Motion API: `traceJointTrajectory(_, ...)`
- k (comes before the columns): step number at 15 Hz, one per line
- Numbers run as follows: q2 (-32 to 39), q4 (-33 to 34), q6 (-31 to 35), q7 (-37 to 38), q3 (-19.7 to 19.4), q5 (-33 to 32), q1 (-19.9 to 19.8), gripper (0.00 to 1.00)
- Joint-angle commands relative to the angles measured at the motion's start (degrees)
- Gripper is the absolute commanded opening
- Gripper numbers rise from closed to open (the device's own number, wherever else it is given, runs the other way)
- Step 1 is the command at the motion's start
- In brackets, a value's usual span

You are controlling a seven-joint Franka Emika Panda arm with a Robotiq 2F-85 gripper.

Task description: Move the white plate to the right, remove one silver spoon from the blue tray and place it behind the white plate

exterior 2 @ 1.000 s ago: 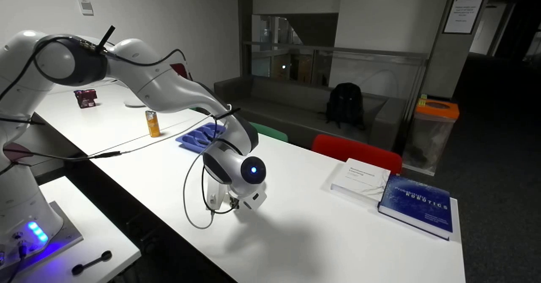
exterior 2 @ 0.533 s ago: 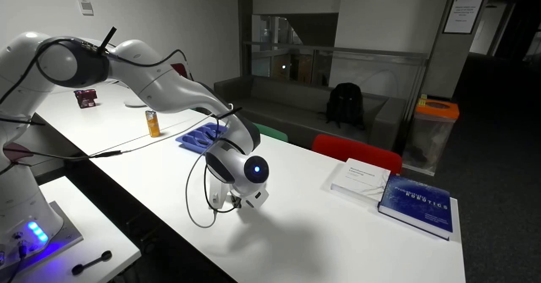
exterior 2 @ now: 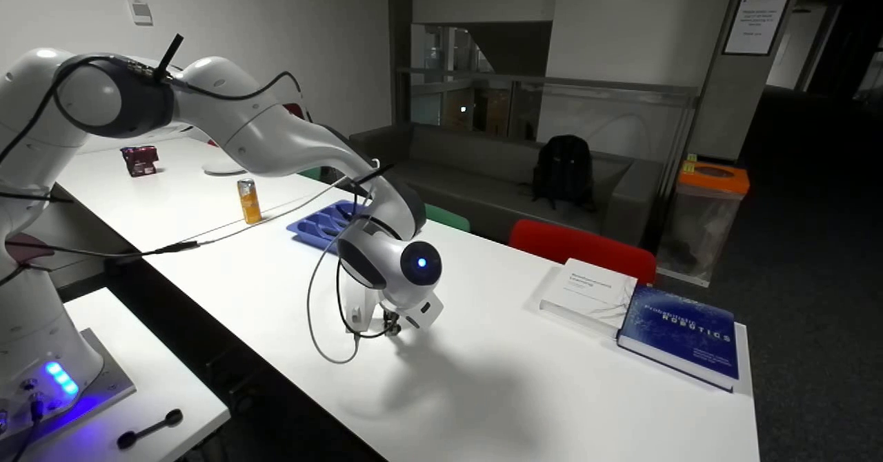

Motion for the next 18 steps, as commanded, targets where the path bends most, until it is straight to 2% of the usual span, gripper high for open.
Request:
traceJointTrajectory(1, -6.2, -4.9, 3.8, -0.2, -0.2, -1.3, 1.2, 1.00)
traceJointTrajectory(9, -19.2, -15.6, 19.7, -1.1, -1.1, -4.0, 5.0, 1.00)
traceJointTrajectory(15, -31.9, -26.6, 15.9, 1.0, -3.1, -13.4, 6.8, 1.00)
traceJointTrajectory(17, -33.6, -28.0, 13.9, 3.4, -4.0, -16.6, 7.1, 1.00)
traceJointTrajectory(18, -29.3, -24.0, 14.9, 1.5, -3.3, -14.1, 6.6, 1.00)
